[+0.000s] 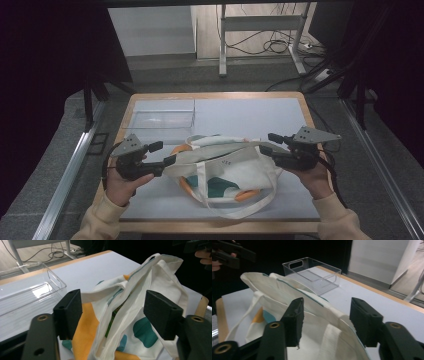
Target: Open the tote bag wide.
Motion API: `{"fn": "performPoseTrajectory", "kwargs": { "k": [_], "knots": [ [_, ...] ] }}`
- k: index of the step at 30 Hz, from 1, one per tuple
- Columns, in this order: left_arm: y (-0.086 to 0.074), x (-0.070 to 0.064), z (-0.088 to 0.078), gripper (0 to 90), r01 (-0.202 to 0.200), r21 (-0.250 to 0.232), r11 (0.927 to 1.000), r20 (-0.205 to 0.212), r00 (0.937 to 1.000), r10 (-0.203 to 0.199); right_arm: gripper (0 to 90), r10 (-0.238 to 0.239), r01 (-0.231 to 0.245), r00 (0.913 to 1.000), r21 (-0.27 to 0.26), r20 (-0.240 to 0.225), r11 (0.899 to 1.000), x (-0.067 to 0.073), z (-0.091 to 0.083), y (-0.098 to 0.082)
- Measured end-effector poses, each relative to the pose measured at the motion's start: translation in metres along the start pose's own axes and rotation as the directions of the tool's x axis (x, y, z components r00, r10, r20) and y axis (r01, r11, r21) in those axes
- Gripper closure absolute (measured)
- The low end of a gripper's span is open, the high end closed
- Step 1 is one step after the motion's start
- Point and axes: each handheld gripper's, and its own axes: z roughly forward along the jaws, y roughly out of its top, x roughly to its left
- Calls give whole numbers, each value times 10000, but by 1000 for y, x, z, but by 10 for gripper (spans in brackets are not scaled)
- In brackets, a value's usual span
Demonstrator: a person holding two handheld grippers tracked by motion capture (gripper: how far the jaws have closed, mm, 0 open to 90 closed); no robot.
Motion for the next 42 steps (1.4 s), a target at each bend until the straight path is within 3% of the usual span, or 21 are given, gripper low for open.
{"fn": "performPoseTrajectory", "kwargs": {
  "k": [7,11,17,23,26,34,38,42],
  "knots": [
    [7,-2,13,419,-167,236,9996,265,9995,160,581,-86,90,9998,170,-196,9998,6,-2,-4],
    [11,-3,19,423,-449,430,9981,148,9989,443,594,-84,89,9997,221,-221,9997,6,-1,-5],
    [18,-4,27,465,-596,561,9966,313,9978,579,596,-53,62,9994,262,-348,9996,7,1,-8],
    [22,-12,31,714,-1223,701,9900,655,9909,1178,567,-24,31,9991,167,-414,9999,7,3,-8],
    [22,-15,33,794,-1430,905,9856,812,9874,1358,556,-24,32,9990,187,-446,9998,7,4,-9],
    [18,-18,43,855,-1748,1475,9735,965,9821,1617,556,28,-13,9983,257,-586,9997,8,7,-11],
    [17,-20,48,870,-1818,1653,9694,1067,9804,1656,651,72,-44,9971,372,-760,9993,8,11,-11],
    [16,-22,56,877,-1883,1831,9649,1241,9781,1673,731,-325,394,9942,655,-1021,9971,15,19,-6]
  ]
}}
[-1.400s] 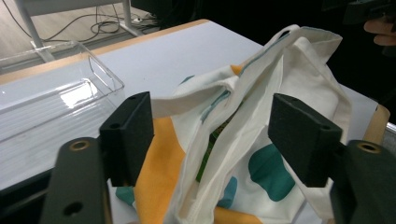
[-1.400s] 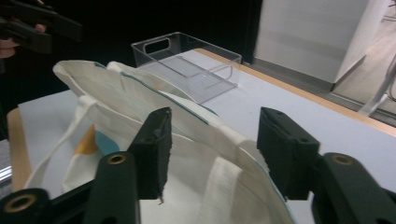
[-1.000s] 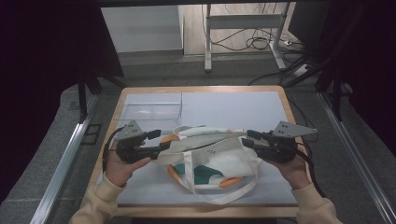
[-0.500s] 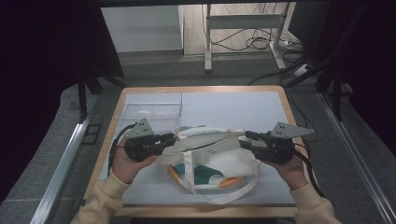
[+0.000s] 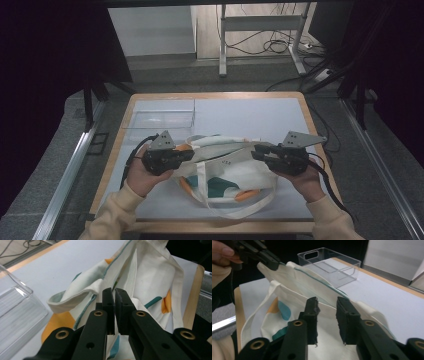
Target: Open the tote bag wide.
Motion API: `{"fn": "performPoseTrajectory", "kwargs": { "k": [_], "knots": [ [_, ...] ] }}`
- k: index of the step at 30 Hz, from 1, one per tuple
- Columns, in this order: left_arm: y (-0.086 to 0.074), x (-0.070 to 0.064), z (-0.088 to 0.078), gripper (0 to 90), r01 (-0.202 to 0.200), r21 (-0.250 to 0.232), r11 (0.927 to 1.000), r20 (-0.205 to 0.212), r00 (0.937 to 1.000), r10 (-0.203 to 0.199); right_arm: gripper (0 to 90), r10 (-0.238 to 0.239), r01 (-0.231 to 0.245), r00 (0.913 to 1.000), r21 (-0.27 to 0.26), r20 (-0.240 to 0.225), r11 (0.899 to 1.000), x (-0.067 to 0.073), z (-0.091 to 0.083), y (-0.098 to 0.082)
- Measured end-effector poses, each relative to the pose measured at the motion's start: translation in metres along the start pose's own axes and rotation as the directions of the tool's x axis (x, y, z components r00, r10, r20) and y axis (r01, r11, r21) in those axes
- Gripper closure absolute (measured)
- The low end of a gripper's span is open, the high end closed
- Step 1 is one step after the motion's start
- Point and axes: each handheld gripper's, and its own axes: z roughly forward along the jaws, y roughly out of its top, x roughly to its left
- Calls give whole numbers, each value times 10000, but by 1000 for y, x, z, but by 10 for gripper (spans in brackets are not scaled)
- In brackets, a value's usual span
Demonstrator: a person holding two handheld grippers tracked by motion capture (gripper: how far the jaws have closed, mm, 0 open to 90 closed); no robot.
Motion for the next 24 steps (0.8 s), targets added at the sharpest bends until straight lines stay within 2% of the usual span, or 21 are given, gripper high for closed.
{"fn": "performPoseTrajectory", "kwargs": {
  "k": [2,3,10,13,17,21,24],
  "knots": [
    [-1,0,3,877,-24,125,9999,23,10000,24,783,-279,279,9996,235,1,9993,6,10,6],
    [-1,0,4,877,-19,174,9998,43,10000,18,783,-279,279,9996,235,1,9993,6,10,6],
    [-5,3,10,877,95,355,9993,88,9999,-98,790,-177,195,9995,678,-266,9975,6,38,9],
    [-5,4,13,881,89,414,9991,79,9999,-93,790,-92,119,9991,692,-405,9975,6,46,10],
    [-6,5,13,884,147,421,9990,52,9999,-150,789,-211,242,9989,756,-411,9968,8,53,13],
    [-7,6,12,879,171,395,9991,-5,9999,-170,690,-596,637,9969,830,-505,9945,10,57,13],
    [-6,4,8,843,125,178,9998,-80,9999,-124,618,-1135,1189,9916,899,-622,9888,13,58,15]
  ]
}}
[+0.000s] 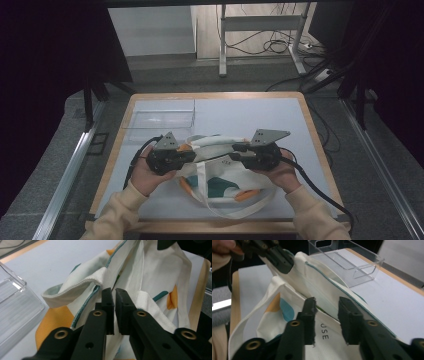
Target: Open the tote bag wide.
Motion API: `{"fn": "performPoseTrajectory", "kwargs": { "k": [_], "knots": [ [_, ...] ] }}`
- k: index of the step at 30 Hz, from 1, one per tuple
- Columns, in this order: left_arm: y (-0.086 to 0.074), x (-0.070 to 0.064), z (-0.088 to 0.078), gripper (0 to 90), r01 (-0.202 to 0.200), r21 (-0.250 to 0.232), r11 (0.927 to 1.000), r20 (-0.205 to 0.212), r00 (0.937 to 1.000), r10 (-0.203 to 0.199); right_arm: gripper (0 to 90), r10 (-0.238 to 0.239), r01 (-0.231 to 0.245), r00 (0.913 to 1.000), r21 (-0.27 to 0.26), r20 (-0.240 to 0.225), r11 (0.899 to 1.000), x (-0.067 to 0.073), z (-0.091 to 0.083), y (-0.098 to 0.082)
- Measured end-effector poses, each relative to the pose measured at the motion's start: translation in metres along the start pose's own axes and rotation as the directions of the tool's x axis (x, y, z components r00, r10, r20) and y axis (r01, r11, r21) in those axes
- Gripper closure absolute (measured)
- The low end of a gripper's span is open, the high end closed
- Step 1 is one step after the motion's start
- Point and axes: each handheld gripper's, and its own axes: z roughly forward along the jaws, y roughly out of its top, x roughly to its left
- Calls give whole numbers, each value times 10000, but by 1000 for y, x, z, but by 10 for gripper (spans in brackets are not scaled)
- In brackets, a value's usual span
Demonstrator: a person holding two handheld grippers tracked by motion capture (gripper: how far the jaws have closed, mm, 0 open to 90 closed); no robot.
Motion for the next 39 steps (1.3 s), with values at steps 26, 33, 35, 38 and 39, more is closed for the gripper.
{"fn": "performPoseTrajectory", "kwargs": {
  "k": [26,33,35,38,39],
  "knots": [
    [-2,22,4,652,485,227,9986,-63,9988,-484,670,-963,1141,9875,1445,-1244,9829,1,42,1],
    [0,25,10,700,356,547,9979,-218,9992,-344,805,-1205,1434,9850,1960,-1238,9701,2,44,-2],
    [1,26,11,748,329,634,9974,-249,9992,-314,844,-1190,1426,9849,2001,-1257,9693,2,45,-3],
    [2,28,12,858,301,678,9972,-329,9991,-279,857,-1085,1333,9852,1955,-1324,9716,3,44,-3],
    [2,29,13,868,274,686,9973,-356,9991,-250,858,-1018,1266,9859,1938,-1329,9728,4,43,-4]
  ]
}}
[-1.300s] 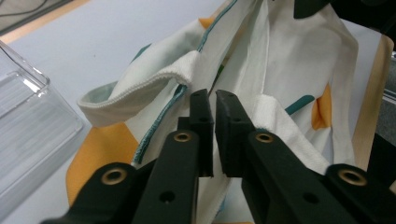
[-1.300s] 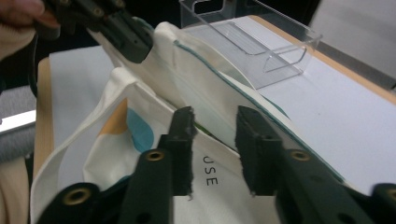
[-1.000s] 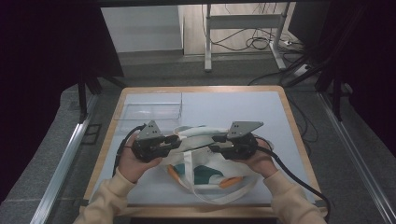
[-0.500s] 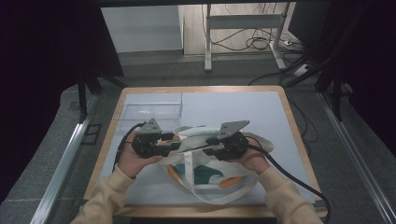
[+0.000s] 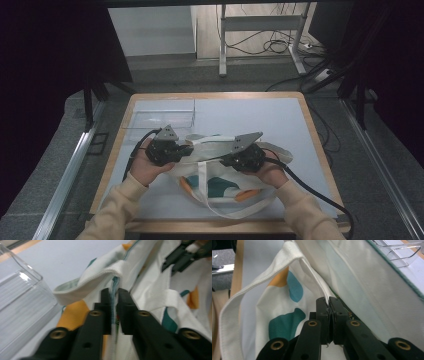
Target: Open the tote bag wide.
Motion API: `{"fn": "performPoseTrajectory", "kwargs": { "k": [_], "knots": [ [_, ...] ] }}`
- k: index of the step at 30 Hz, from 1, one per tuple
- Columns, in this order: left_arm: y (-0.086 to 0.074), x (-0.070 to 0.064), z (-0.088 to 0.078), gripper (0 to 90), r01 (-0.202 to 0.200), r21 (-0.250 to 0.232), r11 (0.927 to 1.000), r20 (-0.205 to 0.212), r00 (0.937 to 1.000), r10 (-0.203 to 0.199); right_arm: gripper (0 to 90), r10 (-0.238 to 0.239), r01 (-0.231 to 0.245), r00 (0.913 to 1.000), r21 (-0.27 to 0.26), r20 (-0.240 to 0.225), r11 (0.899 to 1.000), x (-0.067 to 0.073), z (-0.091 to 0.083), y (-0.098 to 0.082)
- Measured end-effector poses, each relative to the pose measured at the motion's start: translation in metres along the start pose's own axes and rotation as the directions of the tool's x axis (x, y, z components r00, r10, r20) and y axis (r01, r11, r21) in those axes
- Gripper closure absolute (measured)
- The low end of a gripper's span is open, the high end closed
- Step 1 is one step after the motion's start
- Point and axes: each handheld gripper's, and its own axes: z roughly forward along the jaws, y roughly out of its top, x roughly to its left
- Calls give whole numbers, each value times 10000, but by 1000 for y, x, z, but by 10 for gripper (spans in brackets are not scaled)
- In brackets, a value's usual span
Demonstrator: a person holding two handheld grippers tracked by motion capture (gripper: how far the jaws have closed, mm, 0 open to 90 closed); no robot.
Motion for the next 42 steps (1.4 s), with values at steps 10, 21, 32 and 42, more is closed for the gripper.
{"fn": "performPoseTrajectory", "kwargs": {
  "k": [10,21,32,42],
  "knots": [
    [-1,7,1,882,493,-186,9986,-57,9988,-494,863,299,-312,9989,-360,-368,9989,11,-4,-5],
    [0,18,8,880,1190,-505,9916,-204,9925,-1202,865,527,-579,9928,-455,-1075,9973,31,-5,-17],
    [2,36,17,878,1767,-695,9818,-626,9815,-1811,868,470,-530,9840,-309,-1720,9981,57,-4,-29],
    [4,38,25,877,1874,-899,9782,-979,9757,-1959,870,767,-882,9749,-465,-2090,9950,68,-3,-39]
  ]
}}
